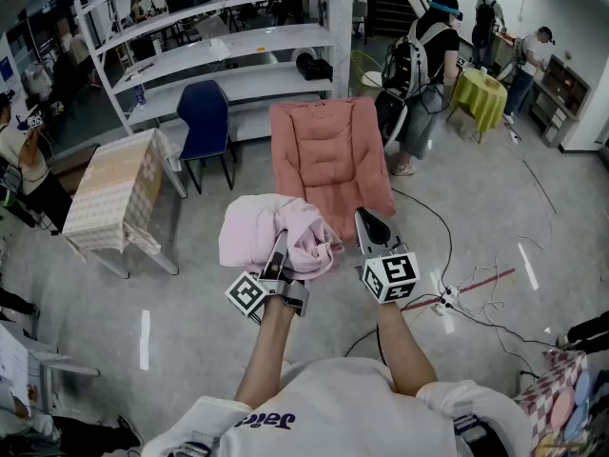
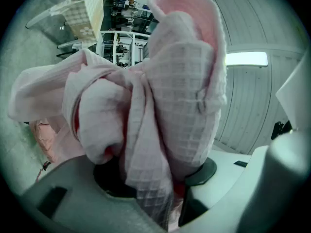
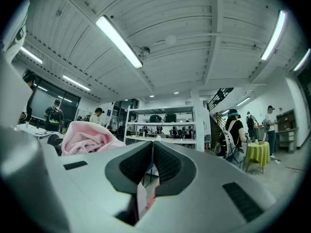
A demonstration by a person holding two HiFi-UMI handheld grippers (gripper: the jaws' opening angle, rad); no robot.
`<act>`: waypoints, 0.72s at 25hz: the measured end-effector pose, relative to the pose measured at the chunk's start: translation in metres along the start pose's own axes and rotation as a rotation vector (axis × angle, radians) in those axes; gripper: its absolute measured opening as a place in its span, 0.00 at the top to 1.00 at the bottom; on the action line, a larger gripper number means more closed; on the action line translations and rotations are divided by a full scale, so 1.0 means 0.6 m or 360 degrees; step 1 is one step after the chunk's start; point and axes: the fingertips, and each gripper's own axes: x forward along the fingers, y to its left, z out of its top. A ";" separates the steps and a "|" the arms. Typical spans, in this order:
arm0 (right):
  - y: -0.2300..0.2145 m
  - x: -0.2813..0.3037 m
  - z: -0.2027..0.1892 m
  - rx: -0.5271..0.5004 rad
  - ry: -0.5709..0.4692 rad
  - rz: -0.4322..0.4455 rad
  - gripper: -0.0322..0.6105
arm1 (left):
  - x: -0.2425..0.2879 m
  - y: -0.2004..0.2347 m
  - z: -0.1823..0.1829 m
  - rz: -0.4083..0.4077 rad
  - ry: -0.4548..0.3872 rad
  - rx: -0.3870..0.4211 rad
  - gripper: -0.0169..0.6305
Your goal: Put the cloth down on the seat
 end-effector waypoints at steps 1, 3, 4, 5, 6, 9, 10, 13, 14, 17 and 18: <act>-0.006 -0.008 -0.003 0.0006 0.0010 0.0002 0.91 | -0.002 -0.001 -0.010 0.0001 -0.0001 0.0002 0.60; -0.018 -0.025 -0.010 0.0026 0.0021 0.0010 0.91 | -0.005 -0.001 -0.030 0.0008 -0.0011 -0.0003 0.60; -0.024 -0.034 -0.014 0.0044 0.0021 0.0015 0.91 | -0.007 0.000 -0.040 0.0013 -0.0021 -0.0014 0.60; -0.031 -0.046 -0.018 0.0063 0.0020 0.0020 0.91 | -0.009 0.002 -0.051 0.0017 -0.0033 -0.0028 0.60; -0.040 -0.058 -0.022 0.0082 0.0022 0.0020 0.91 | -0.010 0.003 -0.063 0.0022 -0.0044 -0.0044 0.60; -0.073 -0.098 -0.039 0.0119 0.0048 -0.0004 0.91 | -0.013 0.005 -0.112 0.0032 -0.0058 -0.0087 0.60; -0.083 -0.111 -0.047 0.0130 0.0061 -0.0020 0.91 | -0.015 0.008 -0.129 0.0045 -0.0045 -0.0084 0.60; -0.104 -0.122 -0.073 0.0195 0.0112 -0.0042 0.91 | -0.008 0.037 -0.161 0.0146 0.0022 -0.0044 0.60; -0.108 -0.118 -0.077 0.0215 0.0128 -0.0033 0.91 | 0.002 0.043 -0.165 0.0165 0.0035 -0.0049 0.60; -0.112 -0.110 -0.080 0.0204 0.0149 -0.0008 0.91 | 0.023 0.044 -0.176 0.0155 0.0055 -0.0065 0.59; -0.115 -0.109 -0.082 0.0195 0.0149 -0.0011 0.91 | 0.026 0.047 -0.179 0.0151 0.0067 -0.0056 0.59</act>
